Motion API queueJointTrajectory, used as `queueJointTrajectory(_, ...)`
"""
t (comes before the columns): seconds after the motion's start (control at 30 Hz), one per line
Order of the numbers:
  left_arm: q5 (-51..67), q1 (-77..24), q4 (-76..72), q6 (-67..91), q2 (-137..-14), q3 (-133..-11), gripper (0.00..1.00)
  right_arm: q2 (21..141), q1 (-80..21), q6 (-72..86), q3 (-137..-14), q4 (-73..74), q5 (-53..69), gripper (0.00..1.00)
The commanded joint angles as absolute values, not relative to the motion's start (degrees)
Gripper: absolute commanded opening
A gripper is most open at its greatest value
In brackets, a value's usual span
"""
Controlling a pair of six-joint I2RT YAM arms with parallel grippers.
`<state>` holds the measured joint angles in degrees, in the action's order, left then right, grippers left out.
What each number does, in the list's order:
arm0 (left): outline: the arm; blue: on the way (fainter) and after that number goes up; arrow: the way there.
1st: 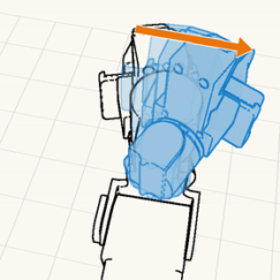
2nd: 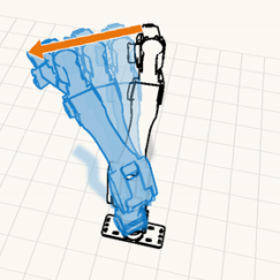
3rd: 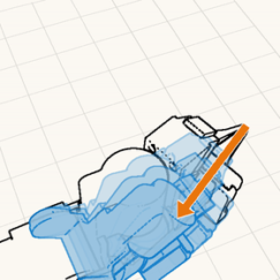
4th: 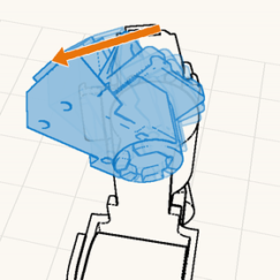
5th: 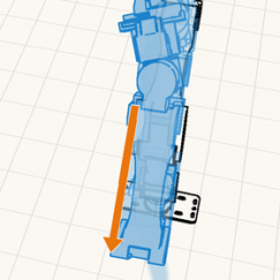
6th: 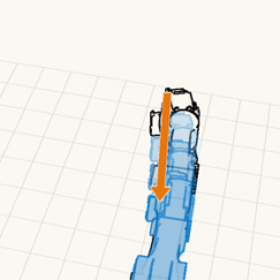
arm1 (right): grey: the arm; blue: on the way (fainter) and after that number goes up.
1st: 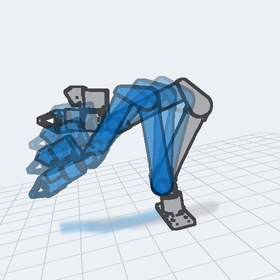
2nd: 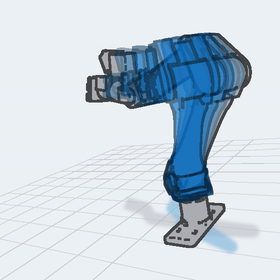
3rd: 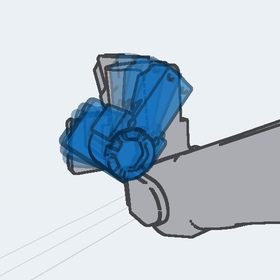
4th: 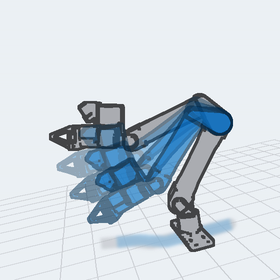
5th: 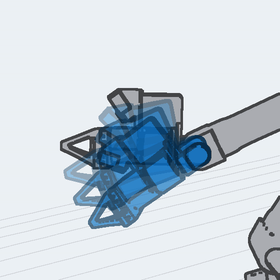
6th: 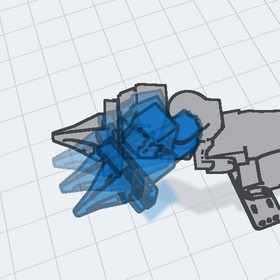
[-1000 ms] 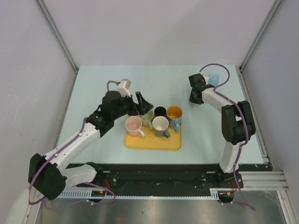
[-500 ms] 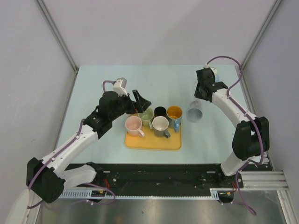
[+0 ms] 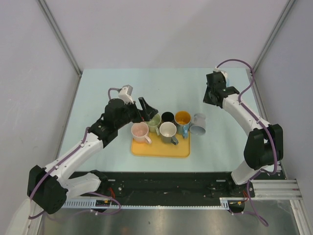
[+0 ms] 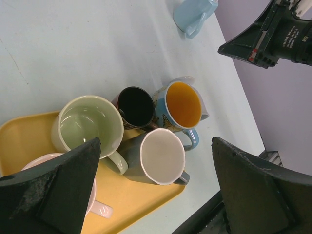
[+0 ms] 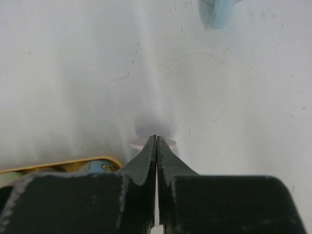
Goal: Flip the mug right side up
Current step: Turn over the cup at the center of the board.
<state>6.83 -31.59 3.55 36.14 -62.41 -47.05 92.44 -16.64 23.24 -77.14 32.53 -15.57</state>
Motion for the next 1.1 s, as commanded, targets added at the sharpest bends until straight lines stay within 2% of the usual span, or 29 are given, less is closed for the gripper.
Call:
queueJointTrajectory(0.0, 7.82, -31.82, 1.14, 37.09, -60.64, -47.28, 1.0, 92.98, -15.74, 23.9, -78.21, 33.22, -10.31, 0.01)
queueJointTrajectory(0.3, 9.05, -31.82, 1.06, 37.18, -61.53, -47.46, 1.0, 97.2, -17.4, 24.16, -83.14, 39.98, -2.65, 0.35)
queueJointTrajectory(0.47, 9.05, -31.9, 1.05, 37.35, -61.7, -47.29, 1.0, 97.56, -18.72, 24.87, -83.94, 41.66, -5.17, 0.38)
queueJointTrajectory(0.67, 9.49, -31.82, 1.05, 37.53, -61.79, -47.11, 1.0, 95.45, -15.04, 26.11, -83.67, 37.89, -13.26, 0.39)
queueJointTrajectory(0.93, 10.28, -31.82, 0.97, 36.91, -61.7, -47.11, 1.0, 105.2, -10.46, 22.41, -95.0, 39.47, -18.71, 0.43)
queueJointTrajectory(1.03, 10.55, -31.82, 1.05, 36.56, -61.52, -46.41, 1.0, 108.8, -9.15, 22.06, -97.46, 38.94, -20.04, 0.5)
queueJointTrajectory(1.07, 10.55, -31.82, 1.05, 36.48, -61.35, -46.23, 1.0, 109.94, -8.79, 21.89, -98.08, 38.94, -20.3, 0.58)
